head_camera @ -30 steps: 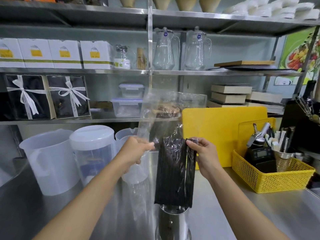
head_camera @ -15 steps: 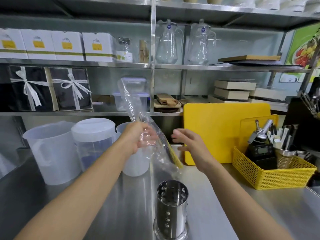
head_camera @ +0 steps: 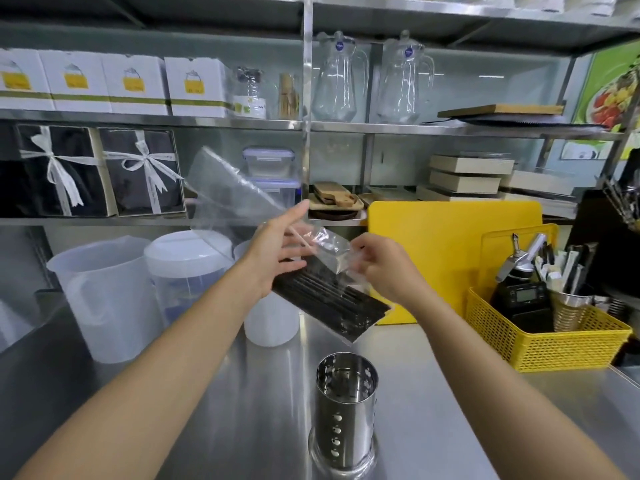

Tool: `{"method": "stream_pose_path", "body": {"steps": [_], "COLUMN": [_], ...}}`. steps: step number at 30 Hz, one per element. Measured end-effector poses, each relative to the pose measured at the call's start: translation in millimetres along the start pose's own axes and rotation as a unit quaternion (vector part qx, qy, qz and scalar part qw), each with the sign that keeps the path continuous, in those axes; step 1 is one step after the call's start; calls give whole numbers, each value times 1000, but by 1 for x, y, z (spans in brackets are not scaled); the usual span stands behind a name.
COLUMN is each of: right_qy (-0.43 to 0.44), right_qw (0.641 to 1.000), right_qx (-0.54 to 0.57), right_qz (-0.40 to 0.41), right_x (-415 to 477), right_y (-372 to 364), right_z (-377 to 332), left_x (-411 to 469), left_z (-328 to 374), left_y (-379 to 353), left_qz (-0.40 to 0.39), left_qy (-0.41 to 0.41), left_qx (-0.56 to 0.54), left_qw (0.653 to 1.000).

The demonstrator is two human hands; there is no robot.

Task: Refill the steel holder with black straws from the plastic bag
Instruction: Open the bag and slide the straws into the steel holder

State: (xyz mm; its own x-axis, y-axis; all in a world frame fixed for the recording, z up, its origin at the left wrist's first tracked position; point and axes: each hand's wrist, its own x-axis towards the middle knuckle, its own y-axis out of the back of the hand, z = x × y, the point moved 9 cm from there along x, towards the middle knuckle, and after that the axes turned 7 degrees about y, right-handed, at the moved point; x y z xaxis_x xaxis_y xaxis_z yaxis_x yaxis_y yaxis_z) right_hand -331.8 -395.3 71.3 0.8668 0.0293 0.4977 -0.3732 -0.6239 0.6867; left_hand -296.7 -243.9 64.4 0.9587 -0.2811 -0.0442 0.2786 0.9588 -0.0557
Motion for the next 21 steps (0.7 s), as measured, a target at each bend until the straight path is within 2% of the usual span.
{"method": "stream_pose_path", "body": {"steps": [3,5,6,7,9,10,11,12,15,17,19,21], "right_qy": [11,26,36,43,47,43,39,37,41,47,56,65], "right_qw": [997,994,993,992,988,985,981,978,974,972,968,967], "right_qx": [62,88,93,99,132,157,180,195,198,200,210,207], "right_qz": [-41,-62,-65,-64,-58,-59,-63,-69,-100,-115,-123,-134], "right_x": [6,7,8,9,10,10,10,10,8,7,5,4], "right_y": [6,12,16,19,26,27,27,27,21,19,17,14], "right_z": [6,6,5,5,5,5,7,9,13,13,10,5], "left_x": [-19,-45,-60,-75,-95,-97,-97,-96,-95,-93,-88,-82], "left_z": [25,43,50,56,58,57,57,61,70,70,63,47], "left_y": [8,14,10,2,-20,-27,-30,-29,-27,-42,-63,-82], "left_qz": [39,97,116,130,159,183,216,254,304,292,278,280], "left_qy": [-160,-307,-388,-472,-597,-624,-633,-634,-626,-619,-602,-569], "left_qx": [108,175,221,281,407,452,476,481,480,530,603,686], "left_qw": [980,930,887,826,673,611,571,550,534,500,443,356]}}
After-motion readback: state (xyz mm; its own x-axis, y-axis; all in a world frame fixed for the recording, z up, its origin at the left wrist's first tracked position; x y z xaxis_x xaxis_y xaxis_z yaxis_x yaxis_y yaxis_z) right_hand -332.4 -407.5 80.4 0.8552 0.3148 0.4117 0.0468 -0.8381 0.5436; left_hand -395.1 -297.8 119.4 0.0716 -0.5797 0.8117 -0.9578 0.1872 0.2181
